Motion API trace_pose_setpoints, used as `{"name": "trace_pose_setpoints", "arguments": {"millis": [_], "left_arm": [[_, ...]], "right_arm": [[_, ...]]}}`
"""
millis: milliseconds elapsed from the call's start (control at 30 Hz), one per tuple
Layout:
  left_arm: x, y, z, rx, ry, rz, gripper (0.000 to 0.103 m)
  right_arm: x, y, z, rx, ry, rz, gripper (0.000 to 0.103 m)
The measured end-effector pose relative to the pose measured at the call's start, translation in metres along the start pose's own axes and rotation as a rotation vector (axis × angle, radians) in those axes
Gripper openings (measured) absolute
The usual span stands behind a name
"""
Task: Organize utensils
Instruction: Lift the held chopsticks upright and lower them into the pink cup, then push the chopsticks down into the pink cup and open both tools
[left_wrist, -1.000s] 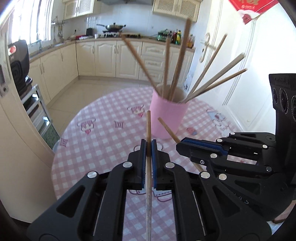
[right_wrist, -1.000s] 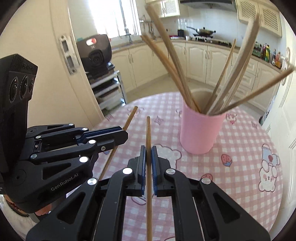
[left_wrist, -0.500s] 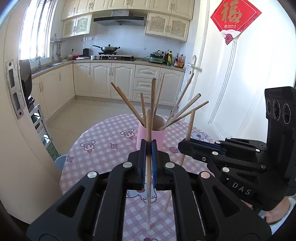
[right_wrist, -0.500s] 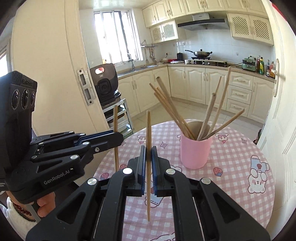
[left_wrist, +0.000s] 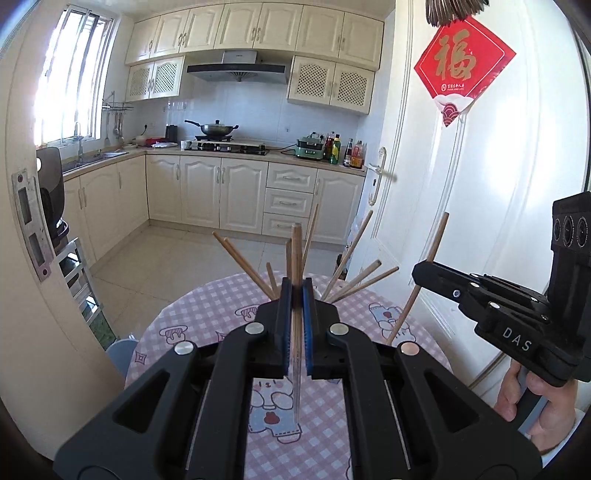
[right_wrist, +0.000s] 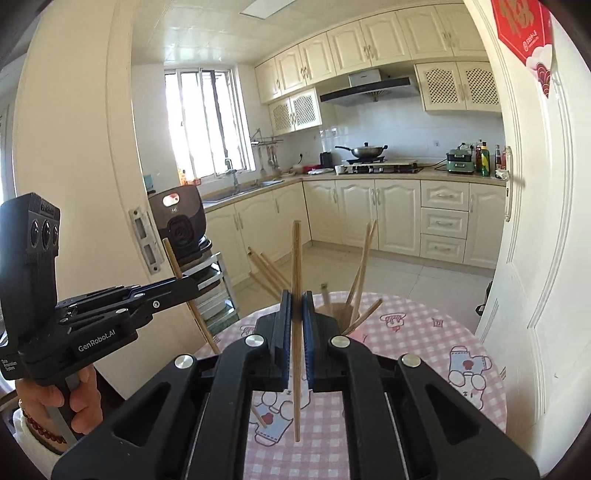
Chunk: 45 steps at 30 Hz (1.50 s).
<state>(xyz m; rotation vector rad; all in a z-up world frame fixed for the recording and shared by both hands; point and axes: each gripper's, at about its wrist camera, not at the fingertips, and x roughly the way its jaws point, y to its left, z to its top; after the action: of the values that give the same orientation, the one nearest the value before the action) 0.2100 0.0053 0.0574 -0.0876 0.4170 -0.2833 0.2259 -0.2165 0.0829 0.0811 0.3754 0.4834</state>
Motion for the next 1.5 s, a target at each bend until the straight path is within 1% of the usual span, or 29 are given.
{"name": "trace_pose_setpoints", "arguments": {"millis": [167, 300, 400, 533, 700, 800, 967, 1067, 1133, 1233, 1400, 1500], "left_arm": [[0.012, -0.012, 0.023, 0.005, -0.043, -0.004, 0.006], [0.024, -0.019, 0.04, -0.001, -0.076, -0.009, 0.006], [0.034, -0.024, 0.052, 0.007, -0.106, 0.013, 0.006], [0.045, -0.024, 0.066, 0.007, -0.136, 0.031, 0.006], [0.048, -0.021, 0.08, 0.001, -0.205, 0.065, 0.006], [0.051, -0.019, 0.082, -0.008, -0.24, 0.062, 0.005], [0.065, -0.026, 0.071, 0.026, -0.228, 0.06, 0.005], [0.073, -0.028, 0.06, 0.045, -0.203, 0.056, 0.006], [0.078, -0.03, 0.053, 0.054, -0.186, 0.057, 0.006], [0.08, -0.032, 0.044, 0.078, -0.186, 0.071, 0.006], [0.086, -0.031, 0.032, 0.093, -0.147, 0.075, 0.006], [0.092, -0.03, 0.024, 0.103, -0.109, 0.077, 0.006]], "right_arm": [[-0.005, -0.019, 0.015, 0.002, -0.066, -0.083, 0.005], [0.001, -0.032, 0.021, 0.009, -0.107, -0.136, 0.005], [0.009, -0.043, 0.025, 0.013, -0.141, -0.169, 0.005], [0.023, -0.056, 0.031, 0.035, -0.182, -0.189, 0.005], [0.033, -0.066, 0.037, 0.073, -0.236, -0.17, 0.005], [0.042, -0.069, 0.04, 0.091, -0.255, -0.154, 0.005], [0.055, -0.071, 0.039, 0.115, -0.253, -0.1, 0.005], [0.064, -0.069, 0.033, 0.107, -0.225, -0.075, 0.005], [0.069, -0.066, 0.03, 0.092, -0.203, -0.068, 0.005], [0.072, -0.062, 0.025, 0.07, -0.176, -0.062, 0.005], [0.08, -0.061, 0.019, 0.047, -0.119, -0.057, 0.005], [0.085, -0.059, 0.012, 0.032, -0.079, -0.057, 0.005]]}}
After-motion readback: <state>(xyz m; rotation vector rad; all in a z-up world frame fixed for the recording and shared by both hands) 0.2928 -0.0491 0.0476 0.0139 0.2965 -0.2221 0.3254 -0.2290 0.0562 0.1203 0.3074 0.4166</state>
